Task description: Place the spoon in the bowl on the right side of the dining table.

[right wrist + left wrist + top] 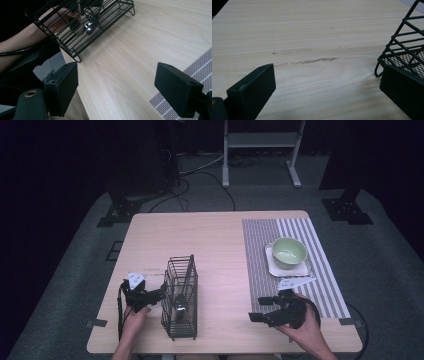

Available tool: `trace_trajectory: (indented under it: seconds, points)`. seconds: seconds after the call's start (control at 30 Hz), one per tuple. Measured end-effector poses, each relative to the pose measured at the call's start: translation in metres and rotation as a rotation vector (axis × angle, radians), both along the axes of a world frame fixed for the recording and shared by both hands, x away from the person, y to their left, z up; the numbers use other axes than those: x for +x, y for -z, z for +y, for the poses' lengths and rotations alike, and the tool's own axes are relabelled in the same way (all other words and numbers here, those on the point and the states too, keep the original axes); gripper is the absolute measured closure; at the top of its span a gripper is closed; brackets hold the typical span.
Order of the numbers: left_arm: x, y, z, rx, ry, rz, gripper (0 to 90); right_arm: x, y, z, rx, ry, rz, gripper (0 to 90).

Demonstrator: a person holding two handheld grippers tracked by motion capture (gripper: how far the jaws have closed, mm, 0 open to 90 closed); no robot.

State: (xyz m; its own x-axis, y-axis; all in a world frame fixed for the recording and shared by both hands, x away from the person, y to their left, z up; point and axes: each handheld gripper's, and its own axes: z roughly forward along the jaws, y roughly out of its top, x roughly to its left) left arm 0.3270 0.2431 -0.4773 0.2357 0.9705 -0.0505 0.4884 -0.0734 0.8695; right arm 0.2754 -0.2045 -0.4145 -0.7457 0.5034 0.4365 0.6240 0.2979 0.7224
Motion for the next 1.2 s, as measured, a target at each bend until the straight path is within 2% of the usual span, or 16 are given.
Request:
trace_trajectory:
  seconds: [0.57, 1.2]
  points:
    - [0.000, 0.000, 0.000, 0.002, 0.000, -0.001, 0.0, 0.011, -0.018, 0.025, -0.013, -0.046, -0.015, 18.0]
    - [0.000, 0.000, 0.000, -0.002, -0.001, -0.003, 0.0, 0.034, -0.038, 0.060, -0.026, -0.108, -0.036, 18.1]
